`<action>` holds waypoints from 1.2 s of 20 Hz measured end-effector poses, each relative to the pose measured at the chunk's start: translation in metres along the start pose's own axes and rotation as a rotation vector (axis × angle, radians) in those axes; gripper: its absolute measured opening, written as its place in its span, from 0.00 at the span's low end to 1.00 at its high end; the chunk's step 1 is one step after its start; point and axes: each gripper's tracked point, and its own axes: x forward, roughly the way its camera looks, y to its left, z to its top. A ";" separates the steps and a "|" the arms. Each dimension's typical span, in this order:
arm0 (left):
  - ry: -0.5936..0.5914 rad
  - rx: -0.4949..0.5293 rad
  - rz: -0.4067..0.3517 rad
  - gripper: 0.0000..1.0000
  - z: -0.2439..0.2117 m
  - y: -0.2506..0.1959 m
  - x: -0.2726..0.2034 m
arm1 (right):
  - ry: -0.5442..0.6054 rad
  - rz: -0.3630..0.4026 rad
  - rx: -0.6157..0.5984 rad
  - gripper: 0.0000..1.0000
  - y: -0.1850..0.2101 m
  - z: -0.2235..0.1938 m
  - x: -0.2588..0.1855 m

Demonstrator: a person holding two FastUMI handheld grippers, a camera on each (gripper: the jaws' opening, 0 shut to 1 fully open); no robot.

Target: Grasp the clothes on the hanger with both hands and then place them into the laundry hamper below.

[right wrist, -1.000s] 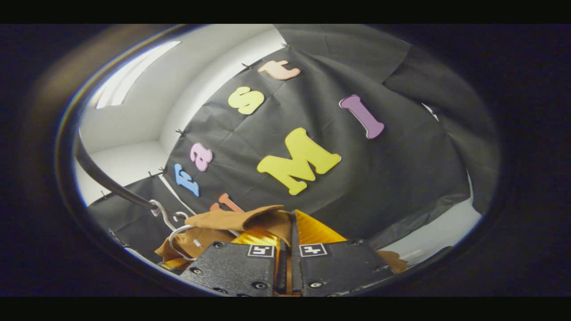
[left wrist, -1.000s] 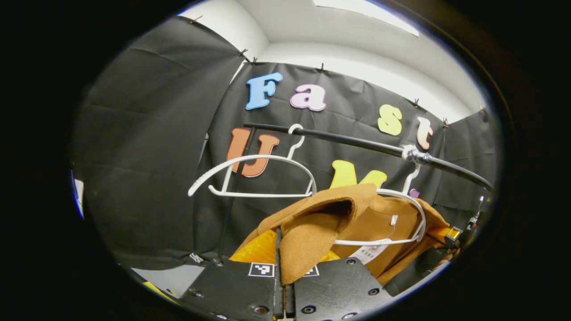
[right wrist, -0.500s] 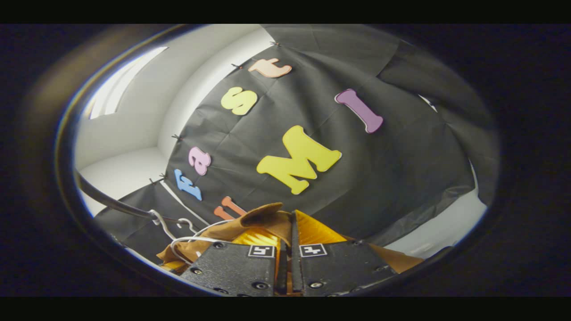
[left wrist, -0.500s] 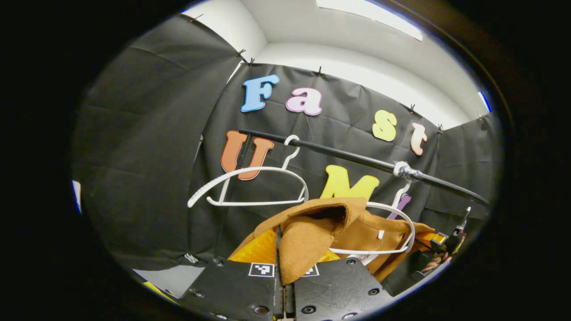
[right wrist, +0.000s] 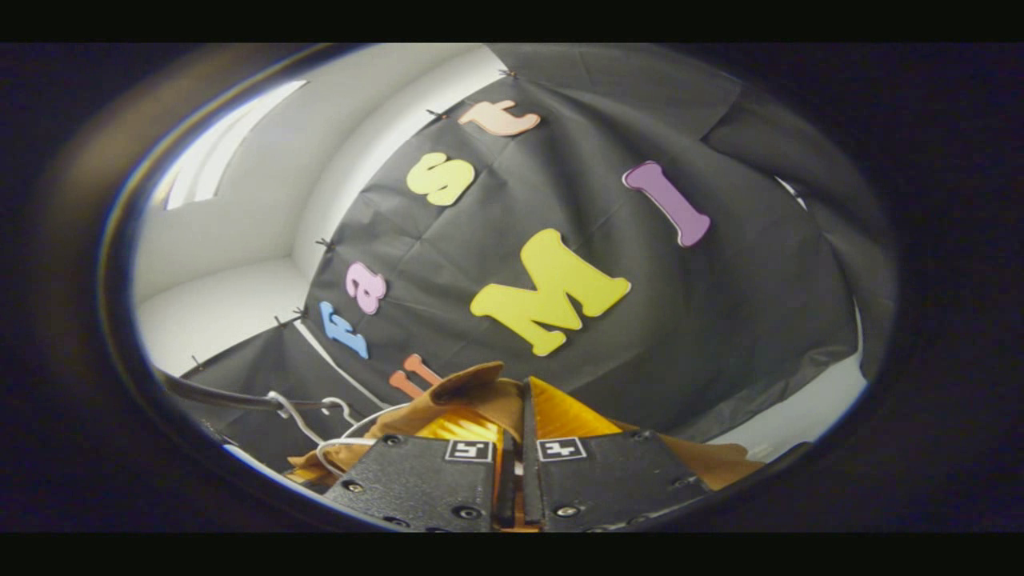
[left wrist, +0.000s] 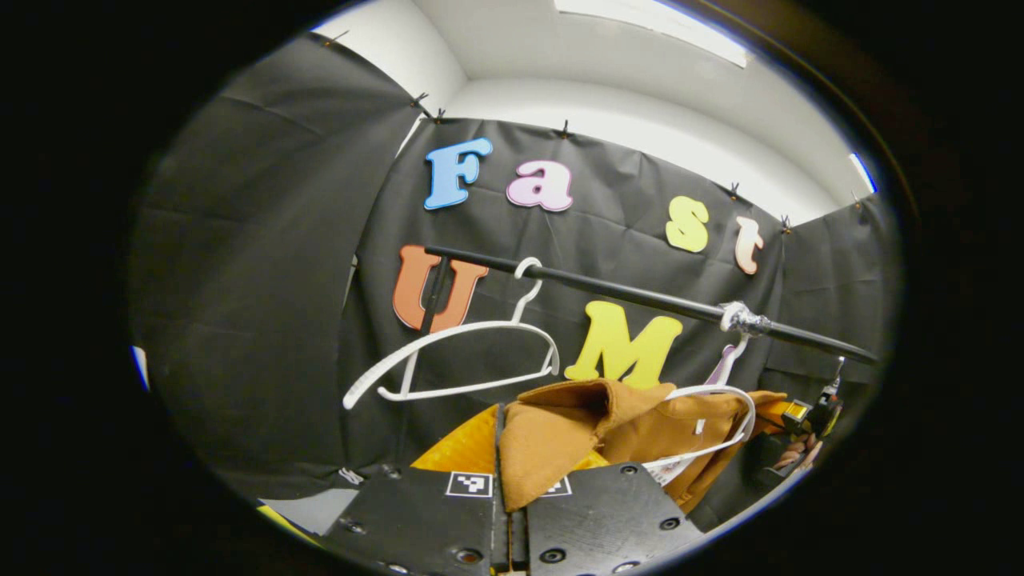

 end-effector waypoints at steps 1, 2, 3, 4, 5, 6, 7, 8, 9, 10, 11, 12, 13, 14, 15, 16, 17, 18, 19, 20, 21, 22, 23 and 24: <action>0.005 -0.010 -0.008 0.05 0.002 0.003 0.003 | 0.007 0.011 -0.008 0.07 0.003 0.001 0.004; 0.014 -0.014 -0.015 0.05 0.001 0.007 0.007 | 0.025 0.031 -0.011 0.07 0.005 -0.002 0.009; 0.029 -0.014 -0.016 0.05 -0.003 0.015 0.012 | 0.054 0.032 -0.009 0.08 0.001 -0.008 0.015; 0.055 -0.024 -0.021 0.05 -0.010 0.020 0.014 | 0.082 0.018 0.000 0.10 -0.008 -0.014 0.021; 0.076 -0.046 -0.031 0.05 -0.016 0.023 0.016 | 0.103 0.005 -0.002 0.07 -0.017 -0.019 0.026; 0.100 -0.068 -0.044 0.05 -0.023 0.027 0.017 | 0.118 0.002 -0.002 0.05 -0.021 -0.024 0.031; 0.115 -0.081 -0.051 0.05 -0.027 0.031 0.021 | 0.135 0.009 0.006 0.05 -0.022 -0.028 0.035; 0.128 -0.089 -0.057 0.05 -0.031 0.036 0.023 | 0.149 0.017 0.012 0.07 -0.021 -0.033 0.038; 0.143 -0.097 -0.063 0.05 -0.035 0.038 0.023 | 0.158 0.019 0.013 0.07 -0.023 -0.037 0.041; 0.153 -0.100 -0.066 0.05 -0.039 0.043 0.024 | 0.169 0.015 0.012 0.07 -0.026 -0.042 0.041; 0.164 -0.103 -0.072 0.05 -0.044 0.047 0.025 | 0.182 0.008 0.016 0.05 -0.032 -0.048 0.042; 0.171 -0.108 -0.077 0.05 -0.049 0.050 0.026 | 0.192 0.002 0.029 0.05 -0.038 -0.053 0.043; 0.189 -0.116 -0.083 0.05 -0.056 0.051 0.027 | 0.201 -0.004 0.047 0.05 -0.044 -0.057 0.042; 0.202 -0.118 -0.083 0.05 -0.065 0.051 0.027 | 0.207 -0.014 0.062 0.07 -0.051 -0.062 0.042; 0.221 -0.118 -0.086 0.05 -0.073 0.051 0.027 | 0.210 -0.028 0.075 0.06 -0.059 -0.066 0.042; 0.232 -0.117 -0.087 0.05 -0.081 0.050 0.026 | 0.216 -0.040 0.082 0.05 -0.067 -0.070 0.040; 0.246 -0.115 -0.087 0.05 -0.088 0.049 0.026 | 0.222 -0.057 0.083 0.08 -0.075 -0.074 0.038; 0.255 -0.107 -0.082 0.05 -0.095 0.049 0.026 | 0.228 -0.071 0.080 0.06 -0.082 -0.077 0.036; 0.266 -0.103 -0.081 0.05 -0.101 0.049 0.026 | 0.230 -0.082 0.080 0.06 -0.087 -0.079 0.034; 0.274 -0.099 -0.079 0.05 -0.105 0.050 0.024 | 0.229 -0.087 0.084 0.06 -0.090 -0.081 0.029; 0.284 -0.096 -0.079 0.05 -0.109 0.052 0.023 | 0.224 -0.090 0.089 0.10 -0.093 -0.081 0.026; 0.293 -0.090 -0.076 0.05 -0.113 0.053 0.021 | 0.221 -0.092 0.090 0.07 -0.094 -0.082 0.022; 0.300 -0.082 -0.073 0.05 -0.117 0.053 0.019 | 0.219 -0.098 0.082 0.07 -0.097 -0.083 0.019; 0.305 -0.075 -0.069 0.05 -0.121 0.054 0.017 | 0.222 -0.105 0.068 0.06 -0.098 -0.087 0.014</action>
